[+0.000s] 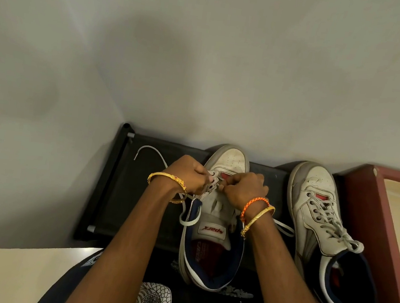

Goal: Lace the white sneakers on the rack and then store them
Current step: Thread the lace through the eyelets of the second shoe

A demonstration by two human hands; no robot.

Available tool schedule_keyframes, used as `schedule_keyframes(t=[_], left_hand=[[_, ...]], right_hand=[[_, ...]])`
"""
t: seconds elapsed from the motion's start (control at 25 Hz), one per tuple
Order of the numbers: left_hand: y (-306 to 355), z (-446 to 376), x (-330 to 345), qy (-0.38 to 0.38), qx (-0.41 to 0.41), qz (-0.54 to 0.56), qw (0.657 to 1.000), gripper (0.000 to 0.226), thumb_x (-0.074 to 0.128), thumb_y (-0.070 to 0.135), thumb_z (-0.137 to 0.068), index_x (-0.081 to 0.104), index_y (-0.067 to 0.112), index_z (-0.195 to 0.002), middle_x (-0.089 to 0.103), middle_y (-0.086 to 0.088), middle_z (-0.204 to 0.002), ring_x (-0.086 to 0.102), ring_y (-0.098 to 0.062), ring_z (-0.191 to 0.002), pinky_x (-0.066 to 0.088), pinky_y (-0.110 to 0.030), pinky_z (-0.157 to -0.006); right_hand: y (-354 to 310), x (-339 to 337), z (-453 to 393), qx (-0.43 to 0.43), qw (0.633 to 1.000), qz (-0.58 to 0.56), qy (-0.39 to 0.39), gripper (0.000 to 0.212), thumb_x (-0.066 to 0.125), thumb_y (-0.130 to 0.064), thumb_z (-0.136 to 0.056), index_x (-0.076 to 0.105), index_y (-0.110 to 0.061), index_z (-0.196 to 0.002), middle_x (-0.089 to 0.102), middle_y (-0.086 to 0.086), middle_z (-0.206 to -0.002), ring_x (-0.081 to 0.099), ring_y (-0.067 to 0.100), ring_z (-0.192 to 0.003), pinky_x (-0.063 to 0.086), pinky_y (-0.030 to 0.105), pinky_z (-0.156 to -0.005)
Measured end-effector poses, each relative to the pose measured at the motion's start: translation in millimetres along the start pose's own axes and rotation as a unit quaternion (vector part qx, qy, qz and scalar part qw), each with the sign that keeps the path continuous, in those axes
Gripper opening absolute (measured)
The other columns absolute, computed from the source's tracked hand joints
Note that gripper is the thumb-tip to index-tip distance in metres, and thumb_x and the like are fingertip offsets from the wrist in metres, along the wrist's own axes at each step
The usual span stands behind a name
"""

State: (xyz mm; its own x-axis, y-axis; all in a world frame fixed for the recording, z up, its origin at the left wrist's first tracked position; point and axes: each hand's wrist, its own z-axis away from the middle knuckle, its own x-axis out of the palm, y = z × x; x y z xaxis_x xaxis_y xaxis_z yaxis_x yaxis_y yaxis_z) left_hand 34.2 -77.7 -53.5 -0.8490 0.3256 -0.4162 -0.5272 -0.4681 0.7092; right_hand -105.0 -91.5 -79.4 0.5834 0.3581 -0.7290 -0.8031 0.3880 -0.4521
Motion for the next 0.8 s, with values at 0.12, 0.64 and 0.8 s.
schedule_keyframes(t=[0.12, 0.64, 0.8], left_hand=[[3.5, 0.3, 9.0, -0.007, 0.03, -0.082, 0.996, 0.024, 0.07, 0.019, -0.081, 0.072, 0.006, -0.102, 0.071, -0.009, -0.096, 0.066, -0.023, -0.089, 0.054, -0.033, -0.083], [-4.2, -6.6, 8.1, 0.029, -0.029, 0.04, 0.998, 0.02, 0.062, 0.015, -0.089, 0.068, 0.001, -0.101, 0.068, -0.018, -0.097, 0.065, -0.028, -0.091, 0.055, -0.037, -0.084], [-4.2, -15.6, 13.1, 0.038, -0.049, 0.023, 0.998, 0.021, 0.06, 0.017, -0.091, 0.067, -0.002, -0.091, 0.067, -0.018, -0.089, 0.065, -0.03, -0.088, 0.053, -0.043, -0.089]], right_hand=[[-4.2, 1.6, 4.2, 0.015, 1.0, -0.008, 0.024, 0.027, 0.064, -0.028, -0.087, 0.069, -0.012, -0.109, 0.034, 0.014, -0.136, 0.03, 0.035, -0.127, 0.032, 0.044, -0.104], [-4.5, 3.9, 9.0, 0.01, 0.993, -0.11, 0.029, 0.017, 0.073, -0.023, -0.081, 0.073, -0.021, -0.098, 0.041, 0.011, -0.131, 0.033, 0.031, -0.124, 0.033, 0.037, -0.1], [-6.1, -2.2, 14.6, 0.006, 0.992, -0.124, 0.014, 0.019, 0.075, -0.022, -0.077, 0.058, -0.03, -0.075, 0.041, 0.01, -0.127, 0.035, 0.031, -0.123, 0.033, 0.041, -0.106]])
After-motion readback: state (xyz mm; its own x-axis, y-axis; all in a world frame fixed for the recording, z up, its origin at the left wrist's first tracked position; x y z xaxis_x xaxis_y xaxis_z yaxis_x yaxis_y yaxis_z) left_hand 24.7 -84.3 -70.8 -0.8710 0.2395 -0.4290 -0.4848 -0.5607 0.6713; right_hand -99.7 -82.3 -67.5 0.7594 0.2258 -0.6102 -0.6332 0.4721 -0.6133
